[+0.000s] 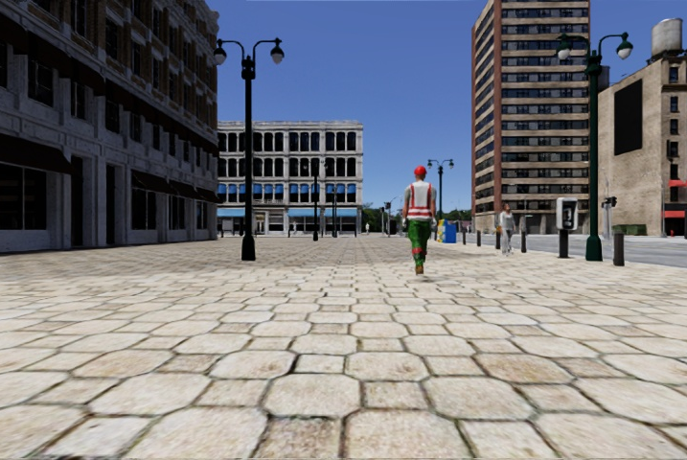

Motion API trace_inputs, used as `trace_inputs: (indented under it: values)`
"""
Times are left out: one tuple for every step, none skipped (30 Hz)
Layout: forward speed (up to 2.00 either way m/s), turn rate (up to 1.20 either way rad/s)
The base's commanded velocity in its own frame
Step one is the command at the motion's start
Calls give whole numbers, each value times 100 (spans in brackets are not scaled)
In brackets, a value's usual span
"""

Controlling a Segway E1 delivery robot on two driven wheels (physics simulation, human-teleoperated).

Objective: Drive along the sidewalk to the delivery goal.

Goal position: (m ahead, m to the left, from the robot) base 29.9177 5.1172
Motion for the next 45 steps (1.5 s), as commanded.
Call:
trace_inputs:
  values:
    - [200,0]
    - [200,0]
    - [200,0]
    - [200,0]
    - [200,0]
    - [200,0]
    - [200,0]
    - [200,0]
    - [200,0]
    - [200,0]
    - [200,0]
    - [200,0]
    - [200,0]
    - [200,0]
    - [200,0]
    - [200,0]
    - [200,0]
    - [200,0]
    - [200,0]
    - [200,0]
    - [200,0]
    - [200,0]
    - [200,0]
    - [200,0]
    - [200,0]
    - [200,0]
    - [200,0]
    - [200,0]
    - [200,0]
    - [200,0]
    - [200,0]
    - [200,0]
    - [200,0]
    - [200,0]
    - [200,0]
    - [200,0]
    - [200,0]
    - [200,0]
    - [200,0]
    - [200,0]
    - [200,0]
    - [200,0]
    - [200,0]
    - [200,0]
    - [200,0]
